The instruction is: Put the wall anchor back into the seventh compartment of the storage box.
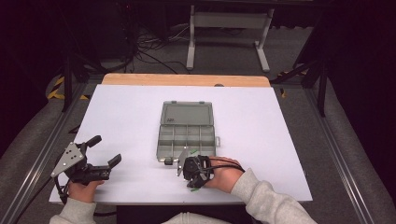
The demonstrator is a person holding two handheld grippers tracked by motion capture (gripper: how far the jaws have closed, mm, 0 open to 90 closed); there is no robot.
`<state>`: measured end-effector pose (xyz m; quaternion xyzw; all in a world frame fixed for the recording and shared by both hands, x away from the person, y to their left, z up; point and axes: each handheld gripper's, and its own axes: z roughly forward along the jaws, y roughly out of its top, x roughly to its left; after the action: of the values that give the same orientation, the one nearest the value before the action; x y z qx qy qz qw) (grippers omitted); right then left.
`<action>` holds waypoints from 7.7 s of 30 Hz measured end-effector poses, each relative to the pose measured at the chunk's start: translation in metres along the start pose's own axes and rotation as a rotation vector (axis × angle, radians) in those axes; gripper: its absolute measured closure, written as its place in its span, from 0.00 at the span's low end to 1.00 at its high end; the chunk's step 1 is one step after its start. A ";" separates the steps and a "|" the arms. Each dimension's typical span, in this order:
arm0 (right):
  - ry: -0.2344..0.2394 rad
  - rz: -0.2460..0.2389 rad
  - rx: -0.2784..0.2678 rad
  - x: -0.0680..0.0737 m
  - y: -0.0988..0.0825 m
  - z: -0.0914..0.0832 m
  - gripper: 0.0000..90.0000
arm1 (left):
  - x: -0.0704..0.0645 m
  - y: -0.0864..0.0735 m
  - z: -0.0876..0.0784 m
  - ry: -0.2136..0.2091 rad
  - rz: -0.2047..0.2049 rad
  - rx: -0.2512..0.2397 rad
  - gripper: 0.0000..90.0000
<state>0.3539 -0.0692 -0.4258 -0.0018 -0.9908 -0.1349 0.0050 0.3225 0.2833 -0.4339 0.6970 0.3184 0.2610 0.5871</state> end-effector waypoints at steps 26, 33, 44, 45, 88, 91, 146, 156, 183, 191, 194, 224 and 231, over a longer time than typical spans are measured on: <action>-0.015 0.014 -0.038 -0.003 0.005 -0.022 0.93 | 0.000 0.000 0.000 -0.005 0.001 0.002 0.01; -0.032 0.035 -0.066 -0.009 0.007 -0.033 0.93 | 0.000 0.001 0.000 -0.004 -0.006 -0.002 0.01; -0.077 0.091 -0.128 -0.030 0.003 -0.051 0.93 | 0.000 0.000 0.001 0.000 -0.006 0.004 0.01; -0.081 0.101 -0.135 -0.033 0.003 -0.052 0.93 | 0.000 0.000 0.001 -0.003 -0.005 0.006 0.01; -0.174 0.281 -0.189 -0.098 -0.012 -0.061 0.93 | 0.001 -0.001 0.002 -0.003 -0.014 0.005 0.01; -0.166 0.286 -0.185 -0.098 -0.013 -0.058 0.93 | 0.001 -0.001 0.002 -0.002 -0.014 -0.001 0.01; -0.125 0.289 -0.175 -0.089 -0.014 -0.034 0.71 | 0.002 -0.001 0.001 0.000 -0.011 -0.001 0.01; -0.123 0.236 -0.231 -0.068 -0.011 -0.051 0.41 | 0.001 -0.001 0.002 -0.004 -0.011 0.001 0.01; -0.118 0.136 -0.261 -0.015 -0.013 -0.070 0.32 | 0.001 -0.001 0.001 -0.004 -0.011 0.002 0.01; -0.106 0.122 -0.244 -0.008 -0.014 -0.067 0.32 | 0.001 -0.001 0.002 -0.004 -0.011 0.002 0.01; -0.098 0.115 -0.239 -0.003 -0.013 -0.066 0.32 | 0.001 -0.001 0.001 -0.004 -0.011 0.001 0.01; -0.019 0.073 -0.140 0.015 -0.010 -0.028 0.33 | 0.001 -0.001 0.001 -0.005 -0.010 0.003 0.01; 0.000 0.066 -0.116 0.017 -0.012 -0.020 0.33 | 0.001 -0.001 0.001 -0.002 -0.008 0.003 0.01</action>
<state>0.3370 -0.0858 -0.4094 -0.0350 -0.9807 -0.1920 0.0093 0.3237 0.2830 -0.4348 0.6968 0.3210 0.2573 0.5876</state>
